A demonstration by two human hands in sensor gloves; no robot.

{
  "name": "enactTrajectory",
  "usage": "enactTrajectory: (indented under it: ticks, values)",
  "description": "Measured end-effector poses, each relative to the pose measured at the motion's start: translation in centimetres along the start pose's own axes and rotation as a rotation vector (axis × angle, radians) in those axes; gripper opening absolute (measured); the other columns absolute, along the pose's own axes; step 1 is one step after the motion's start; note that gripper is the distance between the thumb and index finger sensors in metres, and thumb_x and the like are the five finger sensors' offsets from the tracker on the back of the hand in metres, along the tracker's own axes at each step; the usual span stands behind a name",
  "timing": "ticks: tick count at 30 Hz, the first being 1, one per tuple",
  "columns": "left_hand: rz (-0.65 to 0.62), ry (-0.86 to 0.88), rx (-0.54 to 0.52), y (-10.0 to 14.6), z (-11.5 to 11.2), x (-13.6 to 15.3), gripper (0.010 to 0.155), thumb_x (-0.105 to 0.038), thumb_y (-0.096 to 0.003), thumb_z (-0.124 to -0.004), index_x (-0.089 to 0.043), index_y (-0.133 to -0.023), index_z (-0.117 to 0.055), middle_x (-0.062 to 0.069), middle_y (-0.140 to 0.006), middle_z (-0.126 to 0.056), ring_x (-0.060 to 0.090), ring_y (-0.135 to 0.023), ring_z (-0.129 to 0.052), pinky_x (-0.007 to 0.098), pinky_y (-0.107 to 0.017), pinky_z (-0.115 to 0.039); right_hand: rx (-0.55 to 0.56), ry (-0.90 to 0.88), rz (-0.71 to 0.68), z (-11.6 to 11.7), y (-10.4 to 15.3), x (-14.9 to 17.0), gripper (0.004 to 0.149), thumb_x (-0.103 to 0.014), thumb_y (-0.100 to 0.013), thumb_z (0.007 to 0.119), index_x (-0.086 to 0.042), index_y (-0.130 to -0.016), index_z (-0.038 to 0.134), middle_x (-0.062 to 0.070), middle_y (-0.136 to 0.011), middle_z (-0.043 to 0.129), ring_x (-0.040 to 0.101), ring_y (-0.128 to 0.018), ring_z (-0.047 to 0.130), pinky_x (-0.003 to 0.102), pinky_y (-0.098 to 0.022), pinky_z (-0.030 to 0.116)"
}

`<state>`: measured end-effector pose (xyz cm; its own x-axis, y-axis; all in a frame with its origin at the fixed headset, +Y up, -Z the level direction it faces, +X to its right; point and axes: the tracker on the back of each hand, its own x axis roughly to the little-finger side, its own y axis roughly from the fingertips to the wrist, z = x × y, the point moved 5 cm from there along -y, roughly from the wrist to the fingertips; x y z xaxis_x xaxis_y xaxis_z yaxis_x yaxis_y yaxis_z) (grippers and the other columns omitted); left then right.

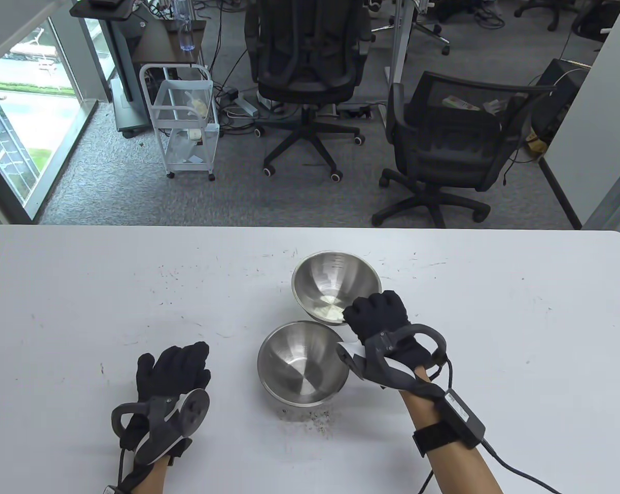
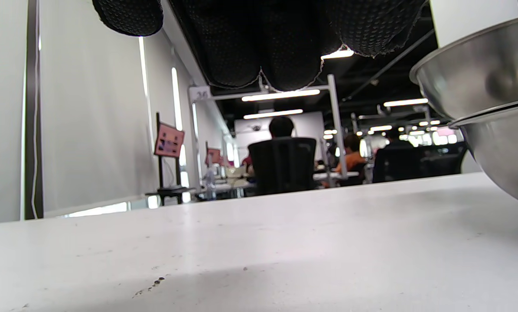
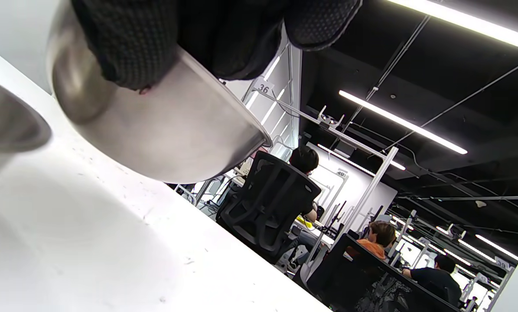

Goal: Nest mixing bowl into mixing bowl

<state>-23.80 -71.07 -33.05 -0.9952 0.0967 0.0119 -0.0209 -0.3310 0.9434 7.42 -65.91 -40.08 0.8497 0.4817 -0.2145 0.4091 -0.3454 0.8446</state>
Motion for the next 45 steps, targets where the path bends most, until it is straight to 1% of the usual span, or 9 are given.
enactTrajectory:
  ticks: [7, 11, 15, 26, 38, 45]
  values:
    - [-0.012, 0.010, 0.002, 0.1, -0.2, -0.2, 0.061, -0.051, -0.0505, -0.071, -0.039, -0.109, -0.062, -0.014, -0.107, -0.084, 0.019, -0.102, -0.082, 0.062, -0.078, -0.060, 0.025, -0.020, -0.021, -3.2, 3.3, -0.4, 0.023, -0.040, -0.045, 0.089, -0.051, -0.065, 0.094, -0.019, -0.075, 0.104, 0.011, -0.064, 0.100, 0.047, -0.065, 0.074]
    - [-0.019, 0.012, 0.004, 0.2, -0.2, -0.4, 0.061, -0.051, -0.0505, -0.071, -0.039, -0.109, -0.062, -0.014, -0.106, -0.084, 0.019, -0.102, -0.082, 0.062, -0.078, -0.060, 0.042, -0.030, -0.051, -4.4, 4.9, -1.5, 0.023, -0.040, -0.045, 0.089, -0.051, -0.065, 0.094, -0.019, -0.075, 0.104, 0.011, -0.064, 0.100, 0.047, -0.065, 0.074]
    - [-0.022, 0.016, 0.004, 0.2, -0.2, -0.5, 0.061, -0.051, -0.0505, -0.071, -0.039, -0.109, -0.062, -0.014, -0.106, -0.084, 0.019, -0.102, -0.082, 0.062, -0.078, -0.060, 0.054, -0.021, -0.084, -5.0, 5.9, -3.0, 0.023, -0.041, -0.045, 0.089, -0.051, -0.065, 0.094, -0.019, -0.075, 0.104, 0.011, -0.064, 0.100, 0.047, -0.065, 0.074]
    - [-0.023, 0.025, 0.009, 0.3, -0.3, -0.6, 0.061, -0.051, -0.0505, -0.071, -0.039, -0.109, -0.062, -0.014, -0.106, -0.084, 0.019, -0.102, -0.082, 0.062, -0.078, -0.061, 0.042, -0.009, -0.165, -4.5, 6.6, -6.9, 0.024, -0.041, -0.045, 0.089, -0.051, -0.066, 0.094, -0.019, -0.075, 0.103, 0.011, -0.065, 0.100, 0.047, -0.065, 0.074]
    - [-0.028, 0.029, 0.018, 0.2, -0.5, -0.6, 0.061, -0.051, -0.0505, -0.071, -0.038, -0.109, -0.062, -0.014, -0.106, -0.084, 0.019, -0.102, -0.082, 0.062, -0.078, -0.061, -0.004, -0.011, -0.204, -3.1, 7.1, -8.5, 0.025, -0.042, -0.044, 0.089, -0.051, -0.067, 0.094, -0.019, -0.076, 0.104, 0.011, -0.065, 0.100, 0.047, -0.065, 0.073]
    - [-0.031, 0.033, 0.023, 0.2, -0.5, -0.6, 0.061, -0.051, -0.0505, -0.071, -0.038, -0.109, -0.062, -0.014, -0.106, -0.084, 0.019, -0.102, -0.083, 0.062, -0.078, -0.061, -0.045, 0.003, -0.220, -2.6, 7.3, -8.9, 0.026, -0.042, -0.046, 0.086, -0.051, -0.069, 0.094, -0.018, -0.077, 0.103, 0.012, -0.067, 0.100, 0.048, -0.066, 0.073]
